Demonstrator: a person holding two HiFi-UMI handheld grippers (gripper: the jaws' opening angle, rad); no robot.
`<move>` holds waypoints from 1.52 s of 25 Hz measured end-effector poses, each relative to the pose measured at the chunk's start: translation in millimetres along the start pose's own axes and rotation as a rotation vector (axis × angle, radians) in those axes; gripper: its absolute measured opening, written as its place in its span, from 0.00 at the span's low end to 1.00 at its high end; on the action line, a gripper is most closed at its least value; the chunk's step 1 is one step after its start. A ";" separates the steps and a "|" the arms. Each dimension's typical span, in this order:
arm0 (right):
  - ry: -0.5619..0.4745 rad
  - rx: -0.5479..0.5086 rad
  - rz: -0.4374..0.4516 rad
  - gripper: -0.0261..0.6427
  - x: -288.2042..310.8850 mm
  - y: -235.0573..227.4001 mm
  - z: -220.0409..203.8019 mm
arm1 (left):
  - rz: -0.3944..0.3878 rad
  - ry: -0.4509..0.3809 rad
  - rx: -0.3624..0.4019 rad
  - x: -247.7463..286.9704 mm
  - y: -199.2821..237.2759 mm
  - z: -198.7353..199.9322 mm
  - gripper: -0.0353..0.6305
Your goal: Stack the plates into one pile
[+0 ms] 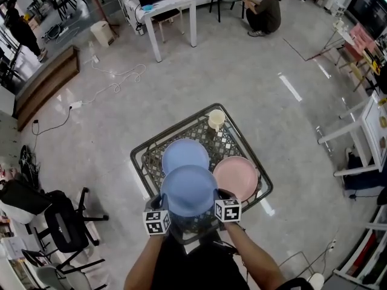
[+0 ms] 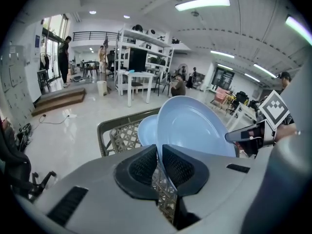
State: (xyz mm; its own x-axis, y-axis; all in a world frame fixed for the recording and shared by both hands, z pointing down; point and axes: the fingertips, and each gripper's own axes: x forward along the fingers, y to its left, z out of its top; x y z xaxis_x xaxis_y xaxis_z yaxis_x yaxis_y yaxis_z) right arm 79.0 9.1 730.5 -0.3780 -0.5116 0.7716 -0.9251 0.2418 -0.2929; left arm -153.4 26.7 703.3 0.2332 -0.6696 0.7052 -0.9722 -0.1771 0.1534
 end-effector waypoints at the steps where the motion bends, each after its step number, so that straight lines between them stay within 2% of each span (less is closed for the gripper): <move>1: -0.008 0.002 -0.006 0.08 3.2 1.4 6.4 | -0.006 -0.006 0.004 4.8 4.5 5.8 0.12; 6: -0.036 0.023 -0.053 0.08 20.4 8.7 30.7 | -0.051 -0.016 0.026 30.7 26.5 32.5 0.12; 14: -0.056 0.116 -0.158 0.08 61.2 5.0 52.5 | -0.137 0.033 0.093 89.5 54.7 57.2 0.12; 18: -0.036 0.157 -0.202 0.08 81.1 1.8 48.1 | -0.164 0.082 0.119 118.8 65.3 53.9 0.12; 26: 0.019 0.220 -0.258 0.08 109.1 -11.9 39.4 | -0.192 0.167 0.111 159.5 72.0 42.2 0.12; 38: 0.052 0.218 -0.280 0.08 132.9 -20.9 39.6 | -0.187 0.215 0.107 187.2 78.4 33.2 0.12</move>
State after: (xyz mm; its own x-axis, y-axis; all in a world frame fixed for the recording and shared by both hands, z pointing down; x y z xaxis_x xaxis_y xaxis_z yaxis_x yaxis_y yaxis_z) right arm 46.7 -96.5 816.8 -0.1121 -0.4891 0.8650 -0.9806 -0.0862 -0.1758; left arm -185.2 -136.4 824.4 0.3865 -0.4520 0.8039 -0.9023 -0.3657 0.2282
